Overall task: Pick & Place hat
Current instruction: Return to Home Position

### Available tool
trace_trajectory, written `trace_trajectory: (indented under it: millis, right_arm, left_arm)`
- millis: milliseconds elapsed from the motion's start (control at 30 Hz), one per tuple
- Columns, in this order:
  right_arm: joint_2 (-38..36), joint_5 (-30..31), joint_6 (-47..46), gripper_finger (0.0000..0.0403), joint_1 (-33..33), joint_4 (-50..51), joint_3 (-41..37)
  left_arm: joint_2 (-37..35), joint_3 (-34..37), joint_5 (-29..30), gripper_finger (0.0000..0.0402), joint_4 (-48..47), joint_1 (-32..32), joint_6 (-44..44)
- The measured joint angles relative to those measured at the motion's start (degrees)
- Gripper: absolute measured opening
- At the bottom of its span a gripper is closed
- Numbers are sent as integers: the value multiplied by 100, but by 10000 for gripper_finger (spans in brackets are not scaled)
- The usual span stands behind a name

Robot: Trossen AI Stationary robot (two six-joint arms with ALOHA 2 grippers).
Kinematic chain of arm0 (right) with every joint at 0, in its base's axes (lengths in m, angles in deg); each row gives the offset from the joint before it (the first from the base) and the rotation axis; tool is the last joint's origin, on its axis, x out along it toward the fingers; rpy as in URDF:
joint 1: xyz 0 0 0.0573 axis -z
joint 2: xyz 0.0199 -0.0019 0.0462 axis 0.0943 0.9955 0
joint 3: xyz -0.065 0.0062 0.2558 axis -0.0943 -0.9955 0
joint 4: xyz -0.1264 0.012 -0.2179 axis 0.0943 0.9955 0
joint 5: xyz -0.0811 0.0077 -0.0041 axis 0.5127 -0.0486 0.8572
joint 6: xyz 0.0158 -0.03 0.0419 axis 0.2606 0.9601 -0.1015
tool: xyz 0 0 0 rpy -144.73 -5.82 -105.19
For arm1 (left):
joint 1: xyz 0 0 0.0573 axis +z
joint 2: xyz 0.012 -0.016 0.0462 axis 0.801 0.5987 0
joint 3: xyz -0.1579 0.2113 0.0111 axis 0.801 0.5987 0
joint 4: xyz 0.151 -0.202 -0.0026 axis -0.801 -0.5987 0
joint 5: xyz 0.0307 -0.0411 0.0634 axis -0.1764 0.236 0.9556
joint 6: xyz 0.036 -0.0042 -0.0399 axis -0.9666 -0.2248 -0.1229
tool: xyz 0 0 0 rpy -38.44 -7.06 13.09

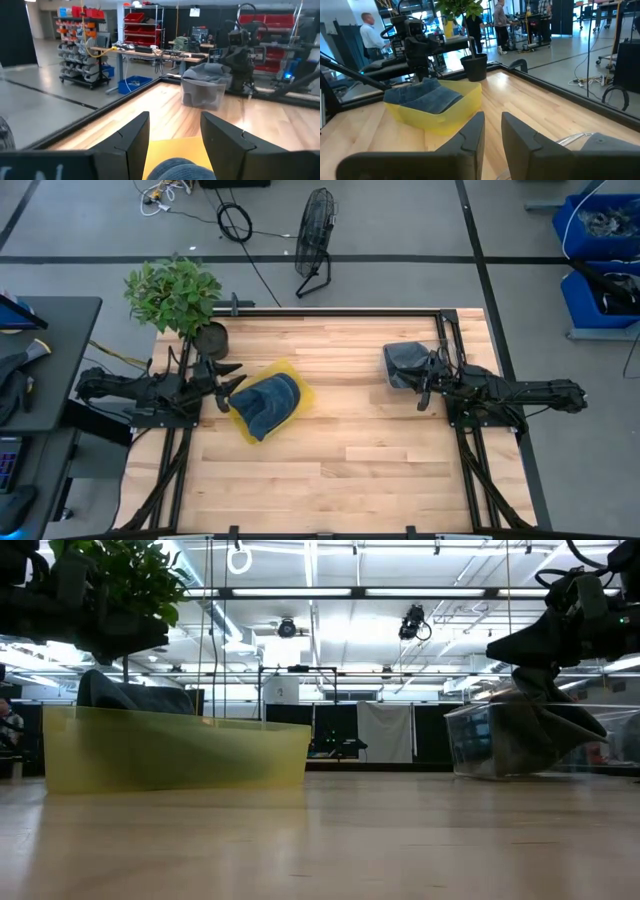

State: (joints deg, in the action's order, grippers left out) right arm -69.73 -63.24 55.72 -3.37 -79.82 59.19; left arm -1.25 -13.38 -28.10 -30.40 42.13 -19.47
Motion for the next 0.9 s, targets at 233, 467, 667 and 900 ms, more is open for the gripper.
trace_trajectory:
  millis: [233, 467, 667, 900]
  right_arm:
    - [0, 0, 0, 68, 0, 0, 2]
    - [1, 0, 0, 68, 0, 0, 2]
    - [2, -2, 2, 68, 0, 0, 4]
    - [2, -2, 2, 68, 2, -1, 7]
  left_arm:
    - [0, 4, -422, 181, 4, -2, -479]
    - [0, 4, -1005, 181, 2, -2, -743]
    - [0, 4, -1065, 181, 34, -2, -745]
    - [-2, 33, -1077, 181, 275, -2, -740]
